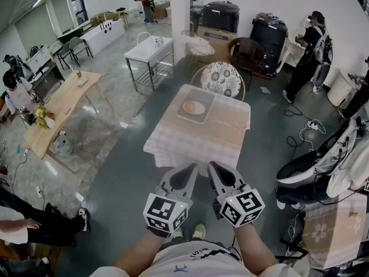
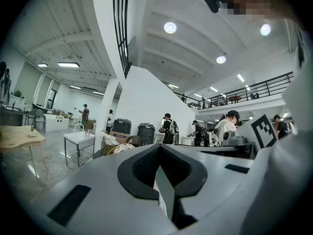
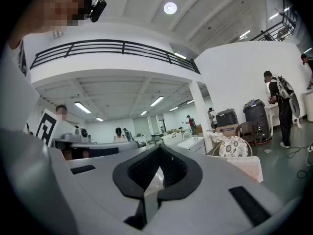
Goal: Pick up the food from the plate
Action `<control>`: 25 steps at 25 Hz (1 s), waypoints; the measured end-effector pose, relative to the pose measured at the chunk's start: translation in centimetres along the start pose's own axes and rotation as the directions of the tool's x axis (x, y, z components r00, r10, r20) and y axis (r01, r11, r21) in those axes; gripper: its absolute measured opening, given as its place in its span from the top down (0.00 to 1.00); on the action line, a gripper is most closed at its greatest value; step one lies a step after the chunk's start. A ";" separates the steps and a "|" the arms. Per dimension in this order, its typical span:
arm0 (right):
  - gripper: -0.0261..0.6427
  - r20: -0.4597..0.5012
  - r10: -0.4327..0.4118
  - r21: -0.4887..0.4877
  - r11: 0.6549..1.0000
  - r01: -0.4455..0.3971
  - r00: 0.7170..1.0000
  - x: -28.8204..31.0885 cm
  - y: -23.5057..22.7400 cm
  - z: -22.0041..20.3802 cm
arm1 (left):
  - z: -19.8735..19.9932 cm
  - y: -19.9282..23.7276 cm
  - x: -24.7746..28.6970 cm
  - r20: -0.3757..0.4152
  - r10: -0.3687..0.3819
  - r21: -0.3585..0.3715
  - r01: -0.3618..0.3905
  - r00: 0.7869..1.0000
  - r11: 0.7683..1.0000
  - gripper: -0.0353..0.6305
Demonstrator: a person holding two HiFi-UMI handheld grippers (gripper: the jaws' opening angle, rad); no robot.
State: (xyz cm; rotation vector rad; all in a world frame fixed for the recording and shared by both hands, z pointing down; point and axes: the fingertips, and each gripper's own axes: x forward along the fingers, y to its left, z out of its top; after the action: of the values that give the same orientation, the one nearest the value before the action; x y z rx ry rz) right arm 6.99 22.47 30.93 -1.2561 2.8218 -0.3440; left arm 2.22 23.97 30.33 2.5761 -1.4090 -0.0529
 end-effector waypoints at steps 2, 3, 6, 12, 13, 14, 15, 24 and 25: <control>0.94 -0.002 0.004 -0.001 1.000 -0.004 1.000 -0.2 0.1 0.0 | 0.0 -0.4 0.0 0.001 0.001 0.001 -0.001 1.000 1.000 0.94; 0.94 -0.002 0.007 -0.002 1.000 -0.007 1.000 -0.3 0.1 0.0 | 0.0 -0.5 -0.1 0.001 0.001 0.001 -0.001 1.000 1.000 0.94; 0.94 -0.003 0.012 -0.005 1.000 -0.012 1.000 -0.4 0.3 0.1 | 0.2 -0.6 -0.2 0.002 0.005 0.002 -0.005 1.000 1.000 0.94; 0.94 0.004 0.020 -0.004 1.000 -0.020 1.000 -0.9 0.1 0.4 | 0.2 -1.2 -0.1 0.003 0.010 0.009 -0.010 1.000 1.000 0.94; 0.94 0.006 0.021 -0.002 1.000 -0.021 1.000 -1.0 0.0 0.4 | 0.2 -1.3 -0.1 0.001 0.011 0.011 -0.011 1.000 1.000 0.94; 0.94 0.010 0.024 0.004 1.000 -0.024 1.000 -1.1 0.0 0.4 | 0.0 -1.4 0.0 0.000 0.013 0.012 -0.013 1.000 1.000 0.94; 0.94 0.018 0.028 0.012 1.000 -0.028 0.999 -1.2 0.0 0.5 | -0.1 -1.4 -0.1 -0.002 0.014 0.014 -0.014 1.000 1.000 0.94; 0.94 0.060 0.035 0.051 0.998 -0.038 0.998 -1.4 -1.8 1.4 | 0.3 -0.9 0.7 0.002 0.057 0.027 -0.057 0.998 0.998 0.94; 0.94 0.062 0.036 0.054 0.998 -0.039 0.997 -1.4 -2.0 1.4 | 0.3 -0.9 0.8 0.002 0.062 0.028 -0.062 0.998 0.998 0.94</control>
State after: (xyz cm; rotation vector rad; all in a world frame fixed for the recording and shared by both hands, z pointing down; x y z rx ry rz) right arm 9.57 21.97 29.88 -1.1806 2.7615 -0.3730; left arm 3.34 23.69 29.91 2.5527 -1.4998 -0.0257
